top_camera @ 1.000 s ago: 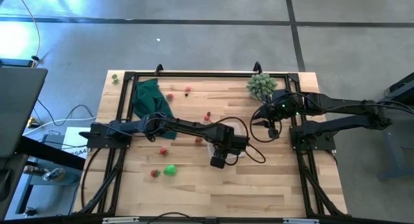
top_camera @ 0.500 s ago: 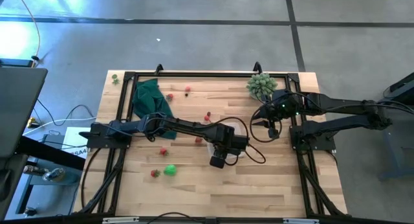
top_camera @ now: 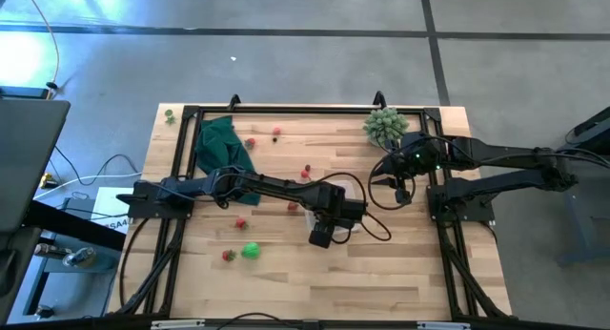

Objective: Pick and placing Produce into tupperware
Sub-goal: Put the green peas into the container, then put the green pear into the container

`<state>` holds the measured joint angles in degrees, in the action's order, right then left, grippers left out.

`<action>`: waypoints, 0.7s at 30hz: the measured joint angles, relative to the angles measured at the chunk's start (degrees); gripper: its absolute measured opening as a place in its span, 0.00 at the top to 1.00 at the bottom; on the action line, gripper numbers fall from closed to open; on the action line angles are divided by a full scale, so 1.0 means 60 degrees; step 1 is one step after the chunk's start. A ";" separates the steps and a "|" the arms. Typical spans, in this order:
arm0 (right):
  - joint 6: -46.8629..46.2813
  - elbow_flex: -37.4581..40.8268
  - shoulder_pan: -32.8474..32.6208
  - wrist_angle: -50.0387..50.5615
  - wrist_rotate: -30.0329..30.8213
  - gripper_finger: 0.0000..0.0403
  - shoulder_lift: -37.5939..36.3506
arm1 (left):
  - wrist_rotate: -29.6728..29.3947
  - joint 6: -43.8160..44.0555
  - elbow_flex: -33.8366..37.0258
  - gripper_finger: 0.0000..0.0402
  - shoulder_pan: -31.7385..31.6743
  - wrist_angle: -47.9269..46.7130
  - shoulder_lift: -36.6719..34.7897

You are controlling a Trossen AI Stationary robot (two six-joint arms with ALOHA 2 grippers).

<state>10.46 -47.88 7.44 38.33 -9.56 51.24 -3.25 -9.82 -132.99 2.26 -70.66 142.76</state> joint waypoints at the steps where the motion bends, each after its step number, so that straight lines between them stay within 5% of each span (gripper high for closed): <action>1: 0.0000 0.0000 0.0000 0.0000 0.0003 0.78 0.0004 | 0.0048 -0.0020 0.0000 0.50 0.0000 0.0013 0.0000; 8: 0.0000 0.0000 0.0000 0.0000 0.0000 0.78 0.0004 | 0.0581 -0.0148 0.0000 0.40 -0.0004 -0.0082 -0.0032; 21: 0.0002 0.0000 0.0002 -0.0004 0.0002 0.78 0.0002 | 0.0607 0.0039 -0.0333 0.44 -0.0007 -0.1009 -0.0950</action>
<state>10.47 -47.88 7.45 38.30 -9.55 51.25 0.39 -9.58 -134.99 2.22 -76.72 137.06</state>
